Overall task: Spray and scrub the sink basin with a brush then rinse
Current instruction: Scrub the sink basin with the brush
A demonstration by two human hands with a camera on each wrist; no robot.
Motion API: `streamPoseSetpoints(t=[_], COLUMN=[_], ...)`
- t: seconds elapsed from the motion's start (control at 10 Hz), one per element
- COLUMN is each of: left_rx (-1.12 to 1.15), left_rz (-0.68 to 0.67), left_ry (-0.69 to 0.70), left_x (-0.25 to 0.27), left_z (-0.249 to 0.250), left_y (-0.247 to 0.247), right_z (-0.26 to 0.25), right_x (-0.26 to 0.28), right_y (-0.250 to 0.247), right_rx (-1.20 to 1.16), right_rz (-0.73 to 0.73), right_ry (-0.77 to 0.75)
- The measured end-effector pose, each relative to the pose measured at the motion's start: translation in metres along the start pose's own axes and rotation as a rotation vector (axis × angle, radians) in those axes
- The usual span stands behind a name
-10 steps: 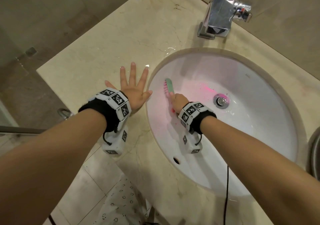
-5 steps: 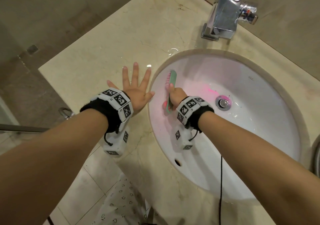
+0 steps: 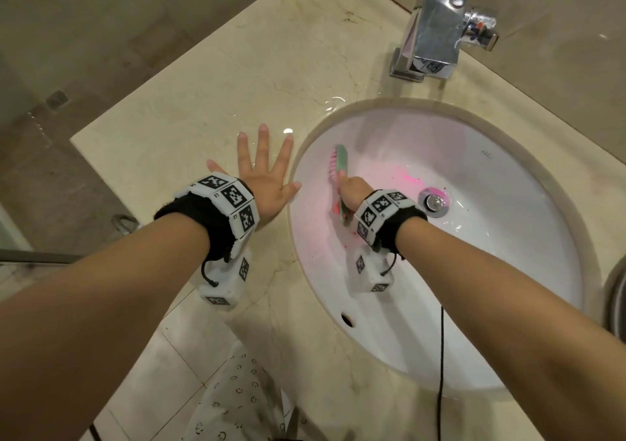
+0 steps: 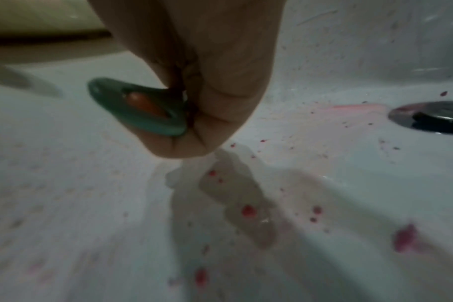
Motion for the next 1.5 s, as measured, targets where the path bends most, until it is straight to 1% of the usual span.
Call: streamPoseSetpoints(t=[0.1, 0.2, 0.3, 0.4, 0.5, 0.6, 0.7, 0.8, 0.9, 1.0, 1.1, 1.2, 1.4, 1.5], left_rx=[0.003, -0.01, -0.016, -0.038, -0.065, -0.092, -0.192, -0.235, -0.239, -0.268, -0.285, -0.319, -0.335, -0.336], left_rz=[0.01, 0.003, 0.014, 0.003, -0.044, -0.097, -0.129, -0.079, 0.026, 0.072, 0.034, 0.023, 0.047, 0.062], left_ry=[0.001, 0.007, 0.001, -0.002, 0.005, 0.036, 0.076, 0.169, 0.332, 0.401, 0.439, 0.458, 0.478, 0.474], left_x=[-0.001, -0.002, -0.003, -0.004, -0.003, -0.003, -0.011, -0.031, -0.057, -0.081, -0.097, -0.108, -0.117, -0.119], left_z=[0.0, -0.001, -0.001, 0.0, 0.001, -0.001, -0.003, -0.001, 0.005, 0.014, 0.026, 0.031, 0.032, 0.032], left_y=[0.001, 0.002, 0.003, 0.003, 0.001, 0.0, -0.009, -0.034, -0.063, -0.083, -0.091, -0.089, -0.085, -0.085], right_z=[-0.012, -0.015, -0.01, -0.01, -0.004, -0.004, -0.002, 0.001, 0.005, 0.005, 0.005, 0.003, -0.009, -0.016], right_x=[-0.004, -0.001, 0.006, 0.01, 0.018, 0.027, 0.035, 0.04, 0.046, 0.047, 0.046, 0.041, 0.026, 0.015], right_y=[0.004, 0.014, 0.011, -0.008, -0.021, -0.031, -0.037, -0.035, -0.033, -0.031, -0.03, -0.028, -0.016, -0.014], right_rx=[-0.332, -0.458, -0.456, -0.417, -0.415, -0.498, -0.655, -0.818, -1.047, -1.147, -1.266, -1.287, -1.222, -1.271], right_rz=[0.037, 0.001, 0.02, 0.15, 0.239, 0.272, 0.3, 0.333, 0.356, 0.353, 0.356, 0.354, 0.366, 0.406], right_ry=[0.11, 0.124, 0.08, 0.005, -0.003, -0.003, 0.055, 0.088, 0.118, 0.081, 0.031, 0.014, 0.036, 0.029])
Point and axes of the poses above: each hand's wrist, its own x-axis away from the middle knuckle, its own y-axis out of the palm, z = x × y, the point moved 5 cm from there along -x, towards the middle knuckle, and after that the axes turned 12 degrees about -x, right-handed, at the moved point
